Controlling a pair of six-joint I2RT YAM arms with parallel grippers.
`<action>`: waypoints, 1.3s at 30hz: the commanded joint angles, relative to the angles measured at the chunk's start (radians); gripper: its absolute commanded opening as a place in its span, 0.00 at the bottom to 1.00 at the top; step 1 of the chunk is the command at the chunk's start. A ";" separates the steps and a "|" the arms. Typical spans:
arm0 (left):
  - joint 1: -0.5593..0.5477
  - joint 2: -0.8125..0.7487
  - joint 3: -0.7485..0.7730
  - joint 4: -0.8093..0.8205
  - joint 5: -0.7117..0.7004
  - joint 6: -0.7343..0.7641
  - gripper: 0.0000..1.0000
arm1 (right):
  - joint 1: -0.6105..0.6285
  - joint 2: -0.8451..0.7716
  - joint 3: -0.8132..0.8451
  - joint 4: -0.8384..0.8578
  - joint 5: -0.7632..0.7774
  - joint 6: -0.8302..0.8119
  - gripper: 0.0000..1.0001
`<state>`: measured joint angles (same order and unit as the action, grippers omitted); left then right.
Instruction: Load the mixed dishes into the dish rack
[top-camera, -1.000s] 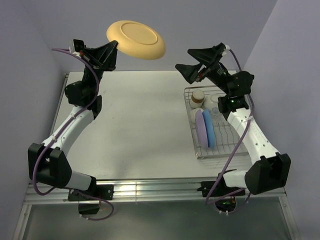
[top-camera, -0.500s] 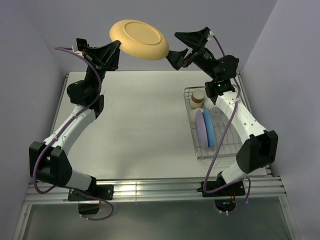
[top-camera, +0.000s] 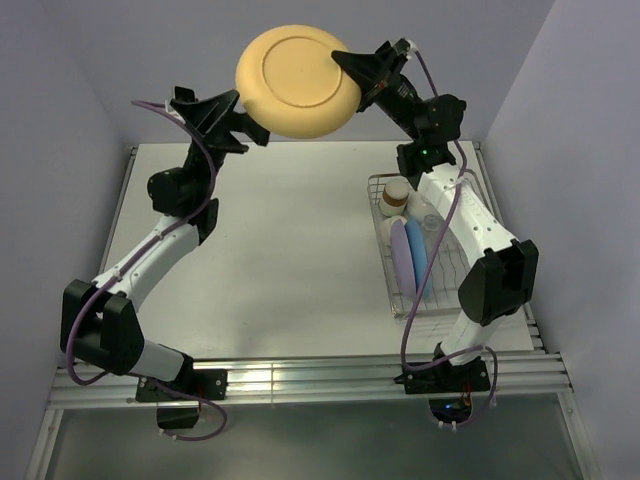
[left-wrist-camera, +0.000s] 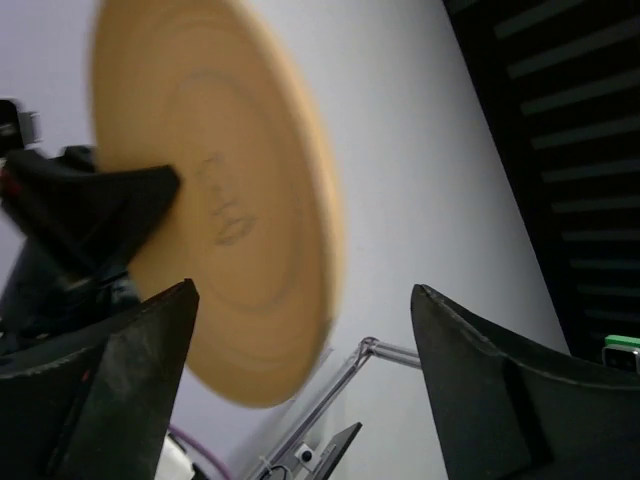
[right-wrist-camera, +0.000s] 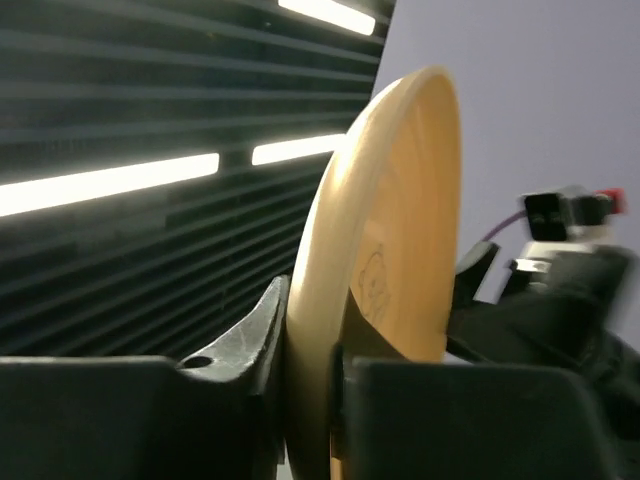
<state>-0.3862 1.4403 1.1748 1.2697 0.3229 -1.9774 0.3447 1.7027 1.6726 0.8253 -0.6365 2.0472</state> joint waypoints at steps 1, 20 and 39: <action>-0.016 -0.041 -0.090 0.295 0.048 -0.414 0.99 | -0.006 -0.038 -0.013 0.066 -0.035 0.033 0.00; 0.173 -0.264 0.009 -1.697 0.320 0.794 0.99 | -0.337 -0.382 0.410 -1.955 0.168 -1.538 0.00; -0.043 -0.040 0.301 -2.015 0.123 1.076 0.99 | -0.288 -0.787 -0.275 -1.930 0.542 -1.754 0.00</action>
<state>-0.4145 1.4380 1.4879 -0.7265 0.4652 -0.9348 0.0452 0.9501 1.4384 -1.1881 -0.0929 0.3424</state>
